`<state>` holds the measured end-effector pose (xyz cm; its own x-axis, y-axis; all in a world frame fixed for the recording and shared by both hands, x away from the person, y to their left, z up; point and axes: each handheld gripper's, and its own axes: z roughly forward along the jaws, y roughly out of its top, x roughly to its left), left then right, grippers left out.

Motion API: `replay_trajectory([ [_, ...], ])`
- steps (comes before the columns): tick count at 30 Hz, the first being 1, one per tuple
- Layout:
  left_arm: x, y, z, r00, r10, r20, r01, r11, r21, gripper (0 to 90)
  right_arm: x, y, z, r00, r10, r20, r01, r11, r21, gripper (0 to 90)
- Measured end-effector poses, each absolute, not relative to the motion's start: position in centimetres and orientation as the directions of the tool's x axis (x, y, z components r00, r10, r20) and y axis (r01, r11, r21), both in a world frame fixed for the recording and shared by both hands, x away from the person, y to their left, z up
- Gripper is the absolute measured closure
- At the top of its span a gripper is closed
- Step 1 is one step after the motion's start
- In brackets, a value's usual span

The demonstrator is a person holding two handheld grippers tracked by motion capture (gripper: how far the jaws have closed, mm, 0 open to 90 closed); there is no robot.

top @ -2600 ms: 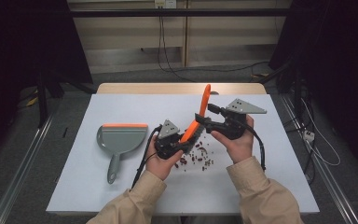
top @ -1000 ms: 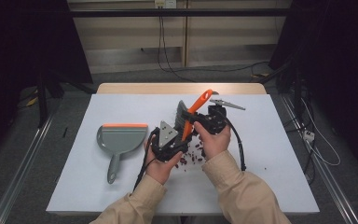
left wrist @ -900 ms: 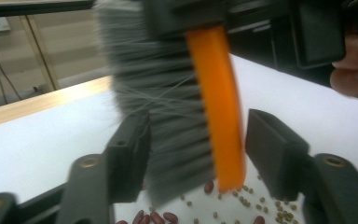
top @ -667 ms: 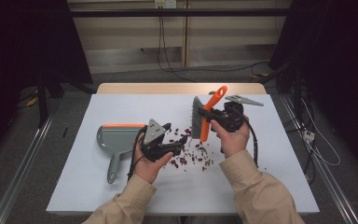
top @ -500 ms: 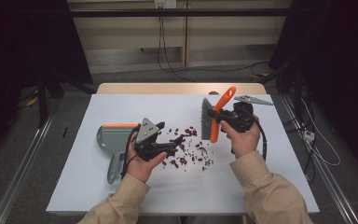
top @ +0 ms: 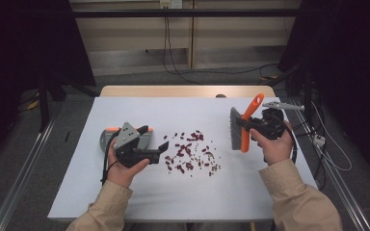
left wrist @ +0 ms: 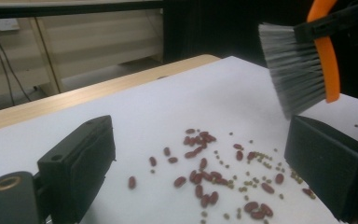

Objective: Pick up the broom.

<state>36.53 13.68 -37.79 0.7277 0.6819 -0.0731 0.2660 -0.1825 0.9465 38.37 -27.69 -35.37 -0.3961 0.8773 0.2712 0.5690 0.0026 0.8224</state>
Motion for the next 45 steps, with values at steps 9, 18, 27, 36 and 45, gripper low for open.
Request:
replay_trajectory([
  [9,36.6,16.5,-38.5,0.707,0.703,-0.075,0.284,-0.185,0.941,8.1,39.5,-29.0,-37.4,-0.342,0.913,0.225,0.661,0.063,0.747,70.3],
  [18,37.0,18.2,-39.0,0.677,0.729,-0.098,0.309,-0.161,0.938,8.0,42.8,-27.5,-39.9,-0.326,0.924,0.199,0.682,0.084,0.726,70.4],
  [27,37.1,19.2,-39.6,0.684,0.72,-0.114,0.312,-0.147,0.939,7.9,44.9,-25.2,-41.3,-0.376,0.918,0.124,0.696,0.191,0.692,70.5],
  [36,37.1,19.9,-39.9,0.675,0.729,-0.117,0.318,-0.144,0.937,7.9,45.3,-25.5,-41.9,-0.38,0.919,0.105,0.703,0.213,0.678,64.5],
  [45,36.9,20.3,-40.1,0.678,0.726,-0.12,0.319,-0.142,0.937,7.7,43.2,-26.7,-40.8,-0.415,0.908,0.059,0.698,0.277,0.66,57.0],
])
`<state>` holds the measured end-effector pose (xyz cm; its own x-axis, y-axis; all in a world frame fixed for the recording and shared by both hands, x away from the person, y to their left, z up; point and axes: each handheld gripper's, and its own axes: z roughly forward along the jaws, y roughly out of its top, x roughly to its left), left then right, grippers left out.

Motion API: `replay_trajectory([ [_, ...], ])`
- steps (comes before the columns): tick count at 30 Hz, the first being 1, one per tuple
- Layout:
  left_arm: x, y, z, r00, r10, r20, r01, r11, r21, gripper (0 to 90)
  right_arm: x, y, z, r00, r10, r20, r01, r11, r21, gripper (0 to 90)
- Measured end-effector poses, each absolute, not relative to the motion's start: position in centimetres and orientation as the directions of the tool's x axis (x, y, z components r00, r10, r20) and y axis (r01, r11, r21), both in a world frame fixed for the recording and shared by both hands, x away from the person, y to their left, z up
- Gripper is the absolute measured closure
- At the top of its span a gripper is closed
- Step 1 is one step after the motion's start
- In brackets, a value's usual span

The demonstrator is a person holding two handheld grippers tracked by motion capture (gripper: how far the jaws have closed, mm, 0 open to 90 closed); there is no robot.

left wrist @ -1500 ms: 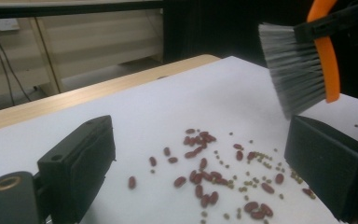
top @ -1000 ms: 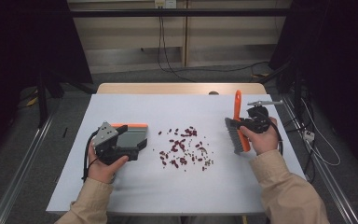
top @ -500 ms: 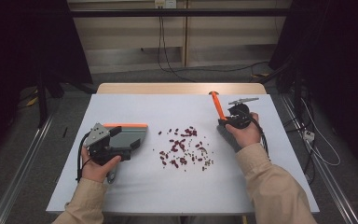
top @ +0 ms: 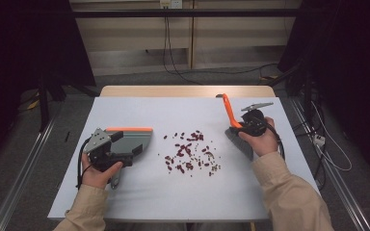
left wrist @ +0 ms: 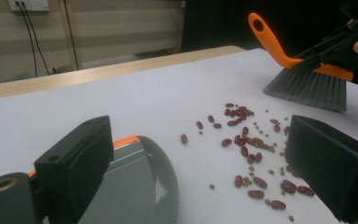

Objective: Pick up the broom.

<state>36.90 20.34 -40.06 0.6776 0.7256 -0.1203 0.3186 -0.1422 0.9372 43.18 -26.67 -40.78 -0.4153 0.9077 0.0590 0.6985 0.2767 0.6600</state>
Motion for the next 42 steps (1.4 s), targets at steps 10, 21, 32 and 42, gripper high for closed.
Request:
replay_trajectory([
  [10,36.5,21.8,-40.9,0.664,0.738,-0.119,0.341,-0.157,0.927,7.7,41.8,-27.6,-42.0,-0.393,0.918,0.054,0.71,0.266,0.652,70.6],
  [21,36.1,22.6,-41.1,0.667,0.735,-0.122,0.343,-0.159,0.926,7.7,39.2,-28.3,-39.9,-0.369,0.926,0.076,0.681,0.213,0.701,71.2],
  [32,35.9,22.5,-41.3,0.678,0.724,-0.124,0.349,-0.169,0.922,7.6,35.8,-31.6,-39.5,-0.289,0.957,0.036,0.688,0.181,0.702,71.3],
  [42,35.9,22.3,-41.4,0.679,0.723,-0.124,0.351,-0.171,0.921,7.7,33.5,-33.7,-40.4,-0.239,0.971,0.021,0.687,0.154,0.71,71.2],
])
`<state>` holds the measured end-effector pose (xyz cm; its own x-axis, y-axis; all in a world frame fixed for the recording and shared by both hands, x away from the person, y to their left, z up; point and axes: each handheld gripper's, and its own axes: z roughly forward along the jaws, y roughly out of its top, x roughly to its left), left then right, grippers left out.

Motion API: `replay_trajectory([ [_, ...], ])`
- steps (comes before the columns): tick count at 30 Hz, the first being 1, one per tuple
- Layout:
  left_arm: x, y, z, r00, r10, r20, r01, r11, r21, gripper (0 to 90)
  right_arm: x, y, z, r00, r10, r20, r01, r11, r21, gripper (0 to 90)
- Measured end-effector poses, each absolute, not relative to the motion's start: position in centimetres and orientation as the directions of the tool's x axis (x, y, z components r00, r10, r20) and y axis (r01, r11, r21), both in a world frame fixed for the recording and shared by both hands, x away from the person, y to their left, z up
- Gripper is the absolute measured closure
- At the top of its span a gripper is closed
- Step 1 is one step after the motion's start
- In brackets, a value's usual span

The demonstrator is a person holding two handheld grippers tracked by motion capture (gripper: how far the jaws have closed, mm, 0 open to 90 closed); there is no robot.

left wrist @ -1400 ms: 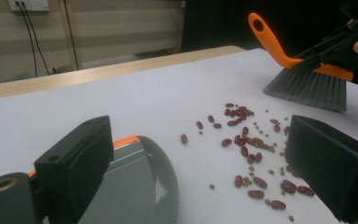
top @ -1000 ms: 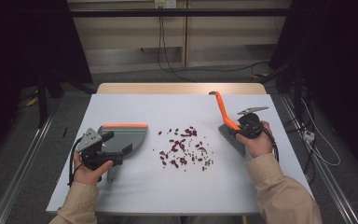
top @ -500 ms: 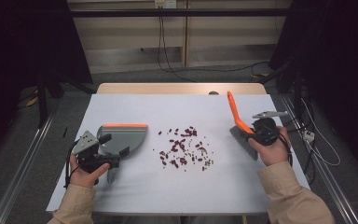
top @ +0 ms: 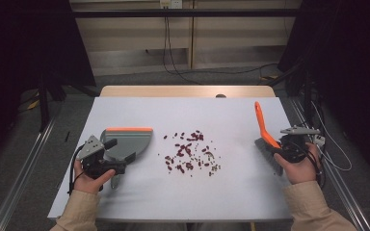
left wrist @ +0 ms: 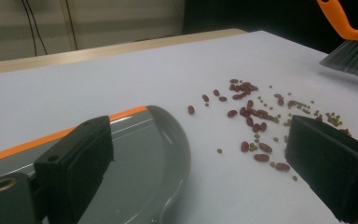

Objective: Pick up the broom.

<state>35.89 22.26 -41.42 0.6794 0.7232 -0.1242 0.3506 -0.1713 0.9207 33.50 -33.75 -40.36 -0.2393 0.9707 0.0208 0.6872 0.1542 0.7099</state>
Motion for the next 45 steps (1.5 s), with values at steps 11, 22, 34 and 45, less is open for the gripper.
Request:
replay_trajectory([
  [11,35.8,22.2,-41.4,0.68,0.723,-0.122,0.349,-0.174,0.921,7.7,31.4,-33.9,-42.9,-0.156,0.986,-0.057,0.614,0.142,0.777,71.3],
  [22,35.9,22.2,-41.3,0.679,0.725,-0.118,0.35,-0.178,0.92,7.7,33.5,-28.5,-43.4,-0.197,0.98,-0.029,0.574,0.14,0.807,71.3],
  [34,35.9,22.4,-41.4,0.676,0.726,-0.124,0.353,-0.172,0.919,7.7,35.7,-24.0,-42.2,-0.306,0.952,-0.026,0.52,0.19,0.833,71.2],
  [45,35.9,22.0,-41.4,0.678,0.725,-0.122,0.356,-0.178,0.917,7.8,34.7,-26.7,-43.3,-0.277,0.96,0.042,0.592,0.136,0.794,65.9],
])
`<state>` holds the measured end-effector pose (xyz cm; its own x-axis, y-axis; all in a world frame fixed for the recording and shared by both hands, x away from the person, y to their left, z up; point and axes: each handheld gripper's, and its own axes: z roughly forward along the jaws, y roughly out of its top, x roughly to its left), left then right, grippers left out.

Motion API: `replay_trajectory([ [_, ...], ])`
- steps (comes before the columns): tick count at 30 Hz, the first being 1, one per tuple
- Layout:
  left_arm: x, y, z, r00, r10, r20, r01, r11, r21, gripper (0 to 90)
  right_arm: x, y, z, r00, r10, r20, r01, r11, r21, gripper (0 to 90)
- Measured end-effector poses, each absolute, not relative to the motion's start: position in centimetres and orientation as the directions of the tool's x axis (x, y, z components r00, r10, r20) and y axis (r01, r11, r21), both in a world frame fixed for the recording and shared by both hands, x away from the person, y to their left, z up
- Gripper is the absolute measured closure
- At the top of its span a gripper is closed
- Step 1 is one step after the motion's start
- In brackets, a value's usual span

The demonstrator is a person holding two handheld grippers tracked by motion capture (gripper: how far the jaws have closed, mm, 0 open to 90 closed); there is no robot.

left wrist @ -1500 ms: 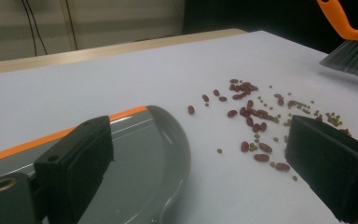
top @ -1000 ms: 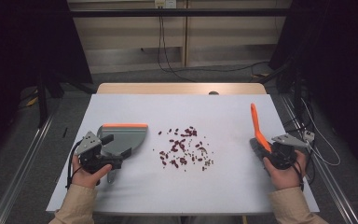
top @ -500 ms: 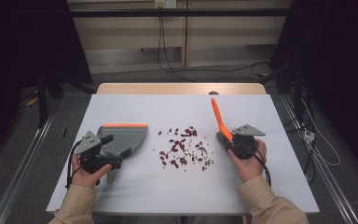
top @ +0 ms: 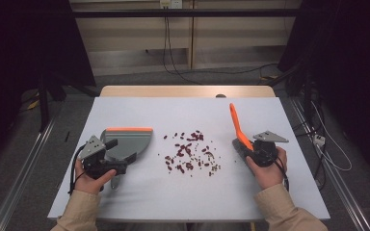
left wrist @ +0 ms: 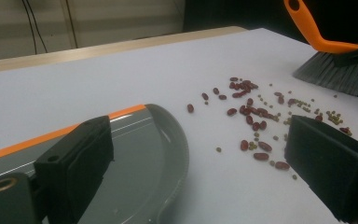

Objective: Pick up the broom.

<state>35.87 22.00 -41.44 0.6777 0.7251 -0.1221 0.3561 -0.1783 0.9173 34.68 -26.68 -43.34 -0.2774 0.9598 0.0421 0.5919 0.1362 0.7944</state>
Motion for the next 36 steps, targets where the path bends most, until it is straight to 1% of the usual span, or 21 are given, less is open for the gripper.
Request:
replay_trajectory([
  [1,35.9,22.0,-41.4,0.678,0.725,-0.123,0.356,-0.178,0.917,7.9,34.7,-26.6,-43.3,-0.276,0.96,0.047,0.607,0.137,0.783,60.6],
  [3,35.9,22.0,-41.4,0.678,0.725,-0.122,0.355,-0.178,0.918,7.9,34.8,-26.5,-43.1,-0.277,0.96,0.037,0.639,0.155,0.753,61.0],
  [5,35.9,22.1,-41.4,0.678,0.725,-0.122,0.356,-0.178,0.917,7.9,34.9,-26.5,-42.8,-0.28,0.959,0.04,0.663,0.163,0.731,58.9],
  [6,35.9,22.1,-41.4,0.677,0.726,-0.123,0.356,-0.178,0.917,7.9,35.0,-26.4,-42.6,-0.293,0.956,0.025,0.671,0.187,0.718,59.9],
  [8,35.9,22.2,-41.4,0.677,0.726,-0.119,0.353,-0.179,0.918,7.9,35.0,-26.3,-42.3,-0.301,0.954,0.002,0.682,0.214,0.7,70.6],
  [9,35.8,22.2,-41.4,0.676,0.727,-0.121,0.354,-0.176,0.919,7.9,35.0,-26.3,-42.4,-0.299,0.954,0.005,0.686,0.211,0.697,71.1],
  [17,35.8,22.1,-41.4,0.678,0.727,-0.113,0.353,-0.186,0.917,7.9,34.6,-24.5,-43.3,-0.254,0.967,0.021,0.627,0.148,0.765,71.5],
  [20,35.9,22.0,-41.5,0.679,0.725,-0.115,0.356,-0.188,0.915,7.9,34.9,-23.3,-43.4,-0.254,0.967,0.016,0.612,0.148,0.777,71.4],
  [22,35.9,21.9,-41.5,0.68,0.724,-0.114,0.357,-0.192,0.914,7.9,35.1,-22.3,-43.5,-0.262,0.965,-0.002,0.603,0.166,0.781,71.4],
  [30,36.0,22.0,-41.5,0.678,0.726,-0.117,0.359,-0.188,0.914,7.9,35.9,-19.4,-43.7,-0.299,0.954,-0.016,0.572,0.193,0.798,71.4],
  [36,36.0,22.1,-41.5,0.68,0.725,-0.108,0.355,-0.197,0.914,7.9,36.1,-17.6,-43.8,-0.364,0.931,-0.002,0.552,0.217,0.805,71.4],
])
